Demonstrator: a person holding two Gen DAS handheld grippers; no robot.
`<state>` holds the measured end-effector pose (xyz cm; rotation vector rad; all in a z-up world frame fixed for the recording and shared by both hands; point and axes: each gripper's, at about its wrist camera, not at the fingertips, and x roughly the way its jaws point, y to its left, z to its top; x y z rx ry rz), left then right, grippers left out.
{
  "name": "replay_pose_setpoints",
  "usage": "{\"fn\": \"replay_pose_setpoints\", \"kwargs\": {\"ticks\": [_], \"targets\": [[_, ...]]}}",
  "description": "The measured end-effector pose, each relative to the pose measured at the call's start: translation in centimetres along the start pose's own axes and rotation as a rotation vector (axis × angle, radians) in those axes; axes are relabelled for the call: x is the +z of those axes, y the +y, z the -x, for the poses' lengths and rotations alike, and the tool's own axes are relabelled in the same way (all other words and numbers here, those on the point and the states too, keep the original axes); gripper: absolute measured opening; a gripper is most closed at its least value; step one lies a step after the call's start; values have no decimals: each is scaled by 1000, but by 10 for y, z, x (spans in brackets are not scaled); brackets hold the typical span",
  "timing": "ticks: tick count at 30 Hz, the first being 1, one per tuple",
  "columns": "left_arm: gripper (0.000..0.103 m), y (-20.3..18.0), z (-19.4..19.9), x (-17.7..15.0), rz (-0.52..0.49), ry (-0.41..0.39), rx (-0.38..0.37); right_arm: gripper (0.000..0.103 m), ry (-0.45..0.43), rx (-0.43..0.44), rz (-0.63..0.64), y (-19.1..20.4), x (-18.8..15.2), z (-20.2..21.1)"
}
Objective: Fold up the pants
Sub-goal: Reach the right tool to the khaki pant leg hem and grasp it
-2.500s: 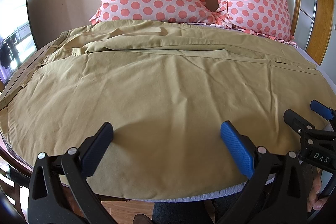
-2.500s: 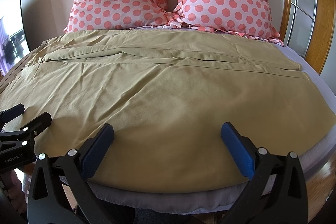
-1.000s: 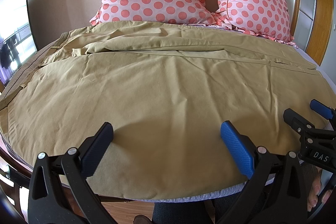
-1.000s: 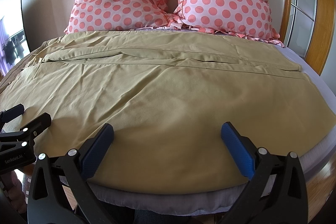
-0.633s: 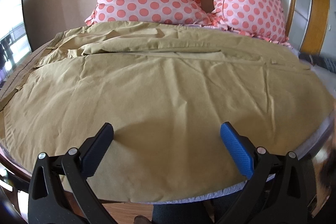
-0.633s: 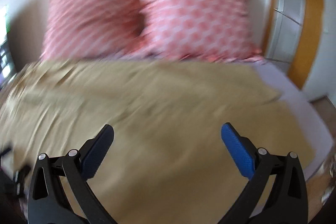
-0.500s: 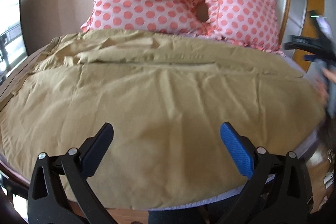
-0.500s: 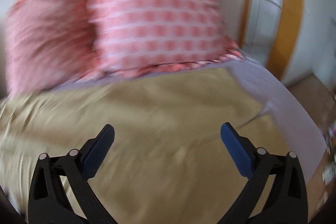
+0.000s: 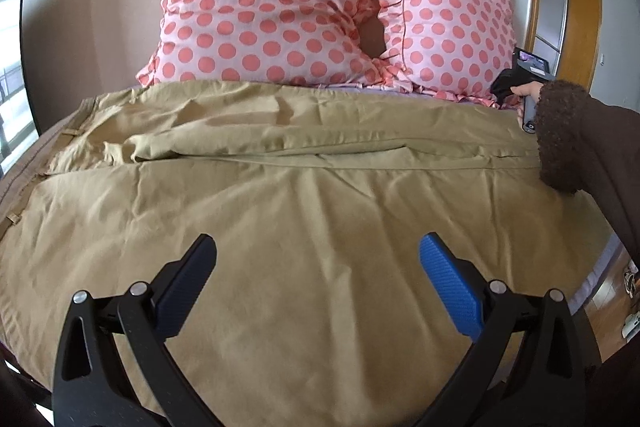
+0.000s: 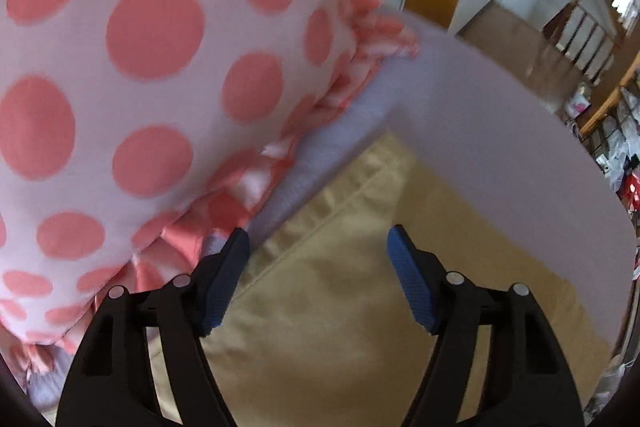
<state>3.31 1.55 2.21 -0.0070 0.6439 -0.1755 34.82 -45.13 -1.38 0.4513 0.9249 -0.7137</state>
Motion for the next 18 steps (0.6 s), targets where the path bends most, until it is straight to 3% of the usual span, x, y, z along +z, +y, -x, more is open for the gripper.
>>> {"fn": "replay_pose_setpoints", "kwargs": {"ticks": [3,5,8,10,13,18], "targets": [[101,3,-2,-1,19,5,-23,53,-55,45,22,-9,-5,-5],[101,4,-2,-4,32,6,-34,26,-104,60,15,-23,-13,-3],[101,6,0,-4,58,6,-49,8,-116,152,-48,-49,-17,-4],[101,9,5,-4,74,2,-52,5,-95,291,-138,-68,-12,-10],[101,15,16,-4,95,-28,-35,4,-159,477,-184,-97,-16,21],[101,32,31,-1,144,-71,-13,4,-241,744,-254,-194,-90,88]]}}
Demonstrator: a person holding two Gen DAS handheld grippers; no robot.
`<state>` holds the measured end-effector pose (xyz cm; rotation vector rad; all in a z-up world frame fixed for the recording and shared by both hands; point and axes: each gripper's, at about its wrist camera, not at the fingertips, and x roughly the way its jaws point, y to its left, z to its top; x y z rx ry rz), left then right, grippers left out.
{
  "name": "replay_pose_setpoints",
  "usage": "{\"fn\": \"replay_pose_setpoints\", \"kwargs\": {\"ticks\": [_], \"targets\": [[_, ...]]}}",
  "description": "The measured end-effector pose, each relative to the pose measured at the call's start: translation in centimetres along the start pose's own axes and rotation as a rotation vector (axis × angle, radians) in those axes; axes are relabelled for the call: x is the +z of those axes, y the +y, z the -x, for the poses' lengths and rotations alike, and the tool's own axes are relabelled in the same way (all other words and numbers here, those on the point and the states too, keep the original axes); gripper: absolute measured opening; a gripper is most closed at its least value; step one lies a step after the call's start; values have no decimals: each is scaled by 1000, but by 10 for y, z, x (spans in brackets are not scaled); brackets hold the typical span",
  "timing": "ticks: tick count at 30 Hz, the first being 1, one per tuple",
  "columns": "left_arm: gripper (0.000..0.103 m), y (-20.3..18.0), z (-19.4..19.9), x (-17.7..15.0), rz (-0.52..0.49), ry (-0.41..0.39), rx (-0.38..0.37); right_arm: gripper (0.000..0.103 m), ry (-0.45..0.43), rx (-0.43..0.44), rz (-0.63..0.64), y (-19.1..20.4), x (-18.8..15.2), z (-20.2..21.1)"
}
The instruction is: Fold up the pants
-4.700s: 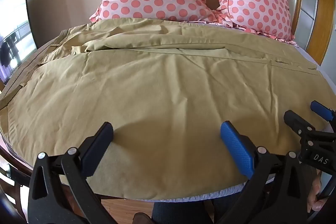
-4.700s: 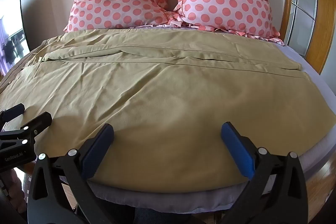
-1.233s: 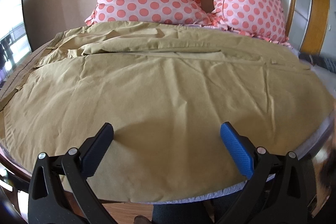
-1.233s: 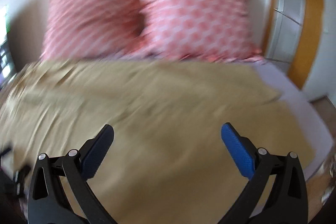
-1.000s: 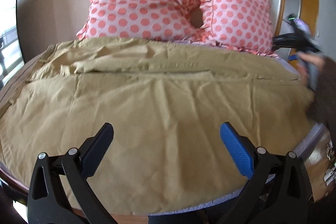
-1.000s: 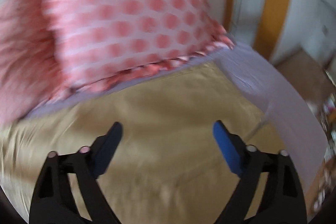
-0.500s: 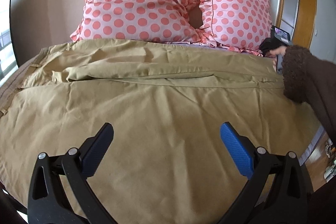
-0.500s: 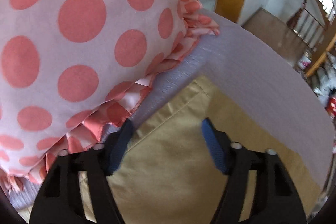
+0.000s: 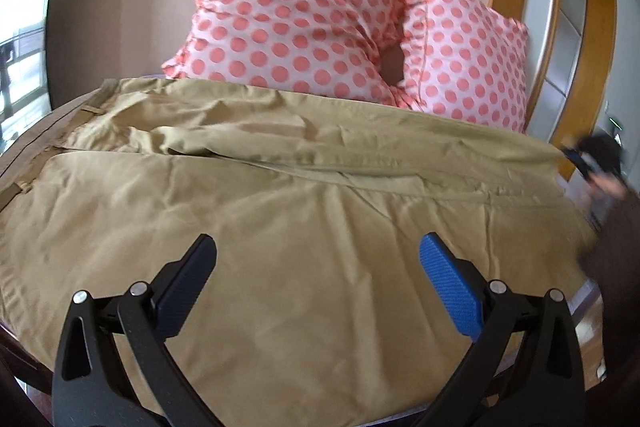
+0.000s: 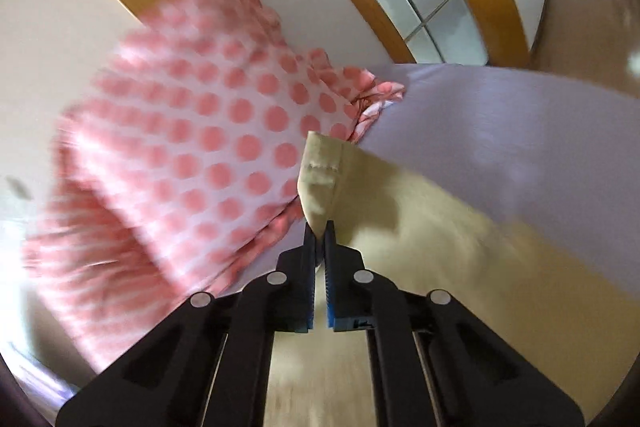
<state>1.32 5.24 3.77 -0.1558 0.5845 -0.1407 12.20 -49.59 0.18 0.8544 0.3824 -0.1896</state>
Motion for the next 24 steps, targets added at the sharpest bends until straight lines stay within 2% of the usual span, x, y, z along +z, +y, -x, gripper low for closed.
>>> {"fn": "replay_pose_setpoints", "kwargs": {"ticks": [3,4,7,9,11,12,13,15,16,18,19,21,24], "targets": [[101,11,9,10,25,-29,19,4,23,6,-41,-19,-48,73],[101,14,12,14,32,-43,19,4,51,-7,-64,-31,-62,85],[101,25,17,28,55,-69,2,5,150,6,-147,-54,-75,87],[101,36,17,38,81,-70,-28,17,172,8,-160,-55,-75,86],[101,47,17,44,109,-70,-49,58,184,21,-171,-49,-77,86],[101,55,17,48,129,-74,-57,64,188,27,-176,-51,-78,91],[101,61,16,51,146,-74,-61,65,190,26,-177,-50,-78,88],[101,73,12,59,181,-59,-62,65,203,12,-181,-52,-81,85],[101,78,9,62,195,-47,-57,56,210,-3,-190,-56,-83,81],[101,90,-1,75,220,-17,-41,34,190,-11,-200,-61,-83,76],[101,94,-5,80,229,-8,-37,1,176,-6,-197,-63,-81,73],[101,105,-18,95,247,9,-31,1,144,26,-176,-68,-77,70],[101,126,-52,122,289,70,29,1,53,95,-211,-77,-66,84]]}}
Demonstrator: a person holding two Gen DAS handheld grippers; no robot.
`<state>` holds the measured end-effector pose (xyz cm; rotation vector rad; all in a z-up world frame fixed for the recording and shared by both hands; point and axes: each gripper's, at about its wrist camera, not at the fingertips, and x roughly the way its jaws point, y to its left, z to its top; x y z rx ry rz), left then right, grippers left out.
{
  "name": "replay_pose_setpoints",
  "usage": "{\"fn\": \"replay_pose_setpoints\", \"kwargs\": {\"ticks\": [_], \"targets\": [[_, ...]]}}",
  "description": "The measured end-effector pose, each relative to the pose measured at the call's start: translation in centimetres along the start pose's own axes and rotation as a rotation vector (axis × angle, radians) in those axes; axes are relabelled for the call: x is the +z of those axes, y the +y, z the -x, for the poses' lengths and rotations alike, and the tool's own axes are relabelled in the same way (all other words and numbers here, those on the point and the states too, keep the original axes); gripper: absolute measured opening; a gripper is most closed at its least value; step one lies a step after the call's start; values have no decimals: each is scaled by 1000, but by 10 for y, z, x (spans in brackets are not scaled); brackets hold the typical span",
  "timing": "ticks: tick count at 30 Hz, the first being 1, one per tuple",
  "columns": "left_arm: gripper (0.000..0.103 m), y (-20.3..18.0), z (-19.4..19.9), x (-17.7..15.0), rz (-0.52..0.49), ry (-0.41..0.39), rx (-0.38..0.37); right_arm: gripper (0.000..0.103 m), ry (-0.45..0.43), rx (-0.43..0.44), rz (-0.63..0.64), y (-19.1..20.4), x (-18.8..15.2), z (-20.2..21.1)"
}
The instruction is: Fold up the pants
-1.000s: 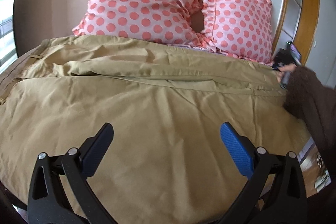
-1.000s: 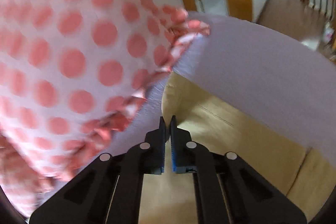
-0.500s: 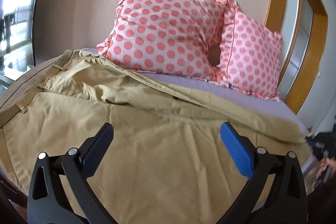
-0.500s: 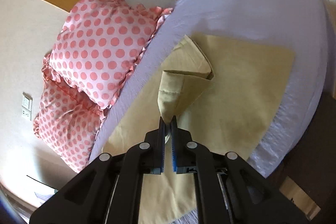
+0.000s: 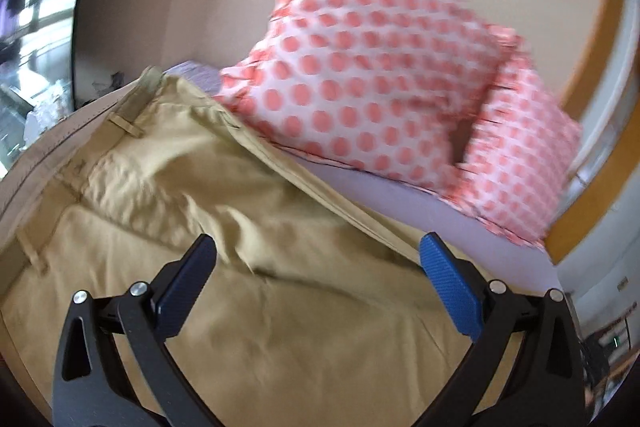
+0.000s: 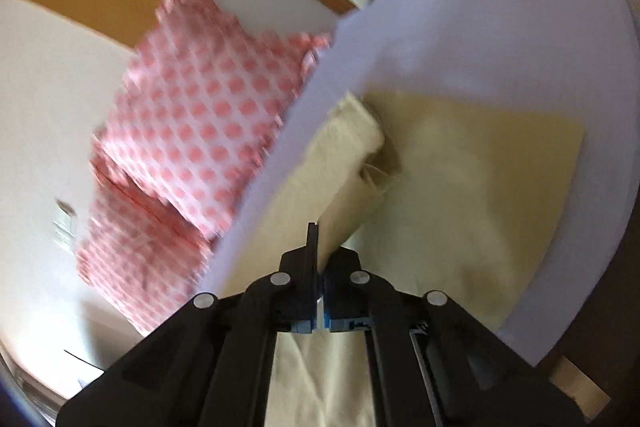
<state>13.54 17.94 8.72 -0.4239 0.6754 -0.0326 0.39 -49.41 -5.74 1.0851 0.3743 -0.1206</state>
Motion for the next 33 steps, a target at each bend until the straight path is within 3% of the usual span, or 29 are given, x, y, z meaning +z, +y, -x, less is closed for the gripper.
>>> {"fn": "replay_pose_setpoints", "kwargs": {"ticks": [9,10,12,13,14,16,18,21,24,26,30,33], "targets": [[96,20,-97,67,113,112,114,1,-23,-3,13,-3,9,1],[90,22,-115,73,114,149,147,1,-24,-3,16,-2,10,0],[63,28,-138,78,130,198,191,1,-28,-4,17,-1,11,-2],[29,35,-149,79,151,228,198,1,-30,-3,17,0,11,-3],[12,42,-153,78,182,244,176,1,-31,1,16,1,12,-4],[11,54,-138,71,233,206,130,1,-33,18,15,4,15,-5],[10,50,-105,63,187,142,115,1,-46,38,29,10,19,0],[10,47,-18,36,137,8,55,1,-94,54,57,14,26,20],[11,52,68,-16,112,-92,38,1,-121,41,58,6,29,35],[11,59,105,-66,112,-101,68,1,-118,5,54,-3,28,38],[11,77,122,-134,151,-41,118,2,-83,-52,20,-23,21,35],[11,88,118,-152,175,-17,121,2,-78,-69,13,-33,18,37]]}}
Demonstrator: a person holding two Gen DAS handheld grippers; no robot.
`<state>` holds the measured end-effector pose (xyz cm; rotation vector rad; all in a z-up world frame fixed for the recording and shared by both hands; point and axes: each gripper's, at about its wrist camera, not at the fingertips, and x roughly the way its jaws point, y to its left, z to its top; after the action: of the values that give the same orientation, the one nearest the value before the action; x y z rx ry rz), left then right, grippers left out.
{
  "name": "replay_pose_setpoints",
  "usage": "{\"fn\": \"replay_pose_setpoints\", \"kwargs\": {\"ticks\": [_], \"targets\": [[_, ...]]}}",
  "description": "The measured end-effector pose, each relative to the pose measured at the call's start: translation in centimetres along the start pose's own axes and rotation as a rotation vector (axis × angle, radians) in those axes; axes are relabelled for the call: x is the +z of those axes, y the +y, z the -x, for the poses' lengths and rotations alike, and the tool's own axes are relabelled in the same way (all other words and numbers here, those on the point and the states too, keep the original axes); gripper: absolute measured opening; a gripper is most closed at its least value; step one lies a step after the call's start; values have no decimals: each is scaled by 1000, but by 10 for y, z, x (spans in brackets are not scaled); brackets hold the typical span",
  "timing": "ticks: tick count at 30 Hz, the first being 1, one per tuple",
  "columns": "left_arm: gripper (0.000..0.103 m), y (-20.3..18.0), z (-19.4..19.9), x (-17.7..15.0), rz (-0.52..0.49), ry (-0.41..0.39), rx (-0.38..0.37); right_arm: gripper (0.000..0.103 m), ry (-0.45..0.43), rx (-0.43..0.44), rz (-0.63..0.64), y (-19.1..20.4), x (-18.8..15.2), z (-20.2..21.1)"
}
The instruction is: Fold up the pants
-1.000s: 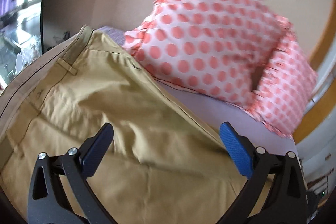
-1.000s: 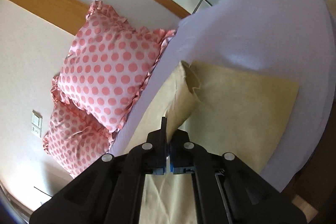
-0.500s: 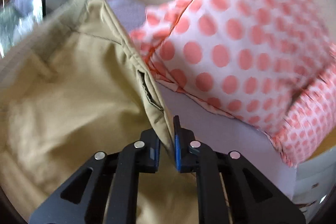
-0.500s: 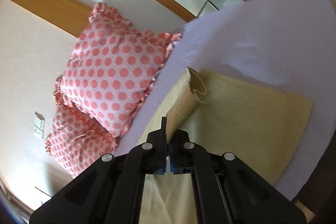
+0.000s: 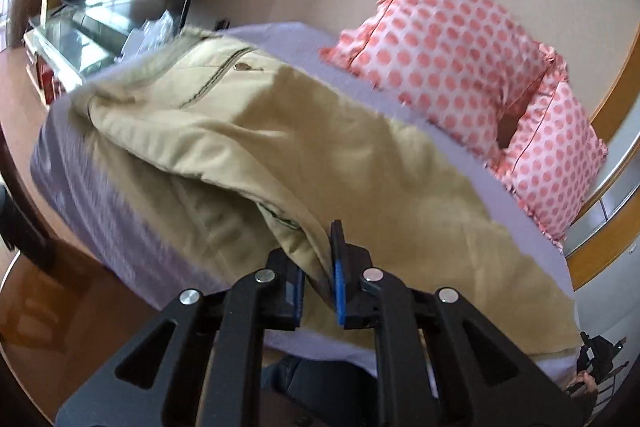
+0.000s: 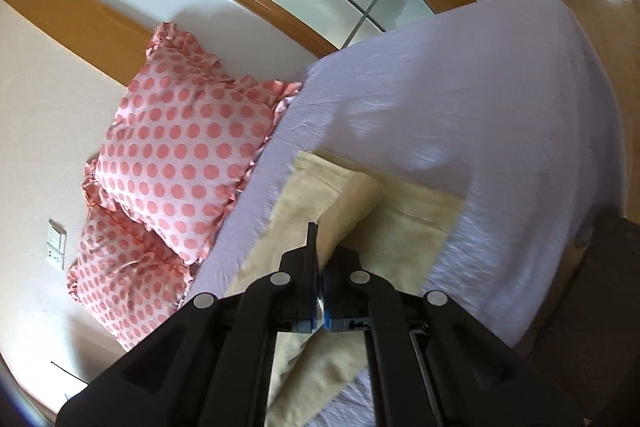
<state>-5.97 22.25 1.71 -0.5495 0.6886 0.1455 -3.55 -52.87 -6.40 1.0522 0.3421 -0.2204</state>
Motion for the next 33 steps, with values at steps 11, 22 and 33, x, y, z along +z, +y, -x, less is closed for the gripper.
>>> {"fn": "replay_pose_setpoints", "kwargs": {"ticks": [11,22,33], "targets": [[31,25,15,-7,59,-89,-9,68,-93,-160,90,-4,1,34],[45,72,46,-3,186,-196,81,32,-60,-159,154,-2,-11,20],[65,71,43,-11,182,-188,16,4,-1,216,460,133,-55,0]]}}
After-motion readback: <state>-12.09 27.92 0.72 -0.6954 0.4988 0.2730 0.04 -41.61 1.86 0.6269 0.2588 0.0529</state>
